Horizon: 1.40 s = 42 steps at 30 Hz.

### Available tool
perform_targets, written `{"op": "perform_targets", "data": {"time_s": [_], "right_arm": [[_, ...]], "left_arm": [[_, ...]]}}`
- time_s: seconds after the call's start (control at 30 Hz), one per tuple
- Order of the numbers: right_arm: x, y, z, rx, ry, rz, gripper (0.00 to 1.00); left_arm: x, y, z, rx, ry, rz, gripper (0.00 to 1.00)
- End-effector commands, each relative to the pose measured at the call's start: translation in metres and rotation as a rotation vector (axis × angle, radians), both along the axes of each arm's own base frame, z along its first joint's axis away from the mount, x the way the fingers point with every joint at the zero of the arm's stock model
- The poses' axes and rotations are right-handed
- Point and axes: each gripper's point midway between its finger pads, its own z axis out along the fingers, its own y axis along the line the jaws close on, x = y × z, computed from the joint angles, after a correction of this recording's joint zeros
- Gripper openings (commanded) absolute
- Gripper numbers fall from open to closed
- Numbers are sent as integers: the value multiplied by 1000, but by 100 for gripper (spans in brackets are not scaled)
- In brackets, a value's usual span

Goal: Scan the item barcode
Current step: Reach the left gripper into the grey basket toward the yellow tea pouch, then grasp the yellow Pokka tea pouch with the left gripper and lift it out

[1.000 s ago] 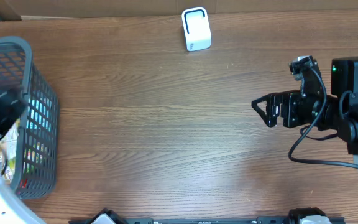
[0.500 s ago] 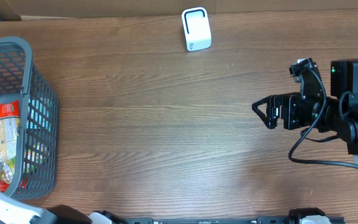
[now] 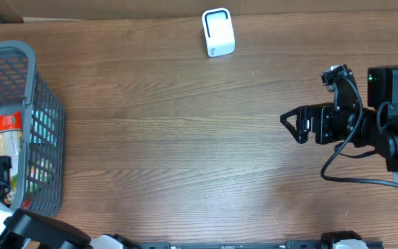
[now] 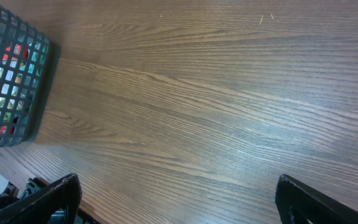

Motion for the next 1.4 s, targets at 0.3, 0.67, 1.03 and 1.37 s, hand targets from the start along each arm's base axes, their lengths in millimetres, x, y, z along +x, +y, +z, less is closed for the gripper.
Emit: {"op": "perform_targets", "data": {"time_s": [0.3,0.67,1.03,1.37], "right_arm": [[-1,1,9,2,-22,0,100],[-1,1,9,2,-22,0,100],[0,1,8,2,-20,0,100],[6,1,1,0,5,0,100]], "left_arm": [[18,-8,-39,71,120,15,94],[19,-7,-87,-16,208,47,100],[26,-2,-98,-19,204,-10,21],[55,2,-65,-29,101,-178,4]]}}
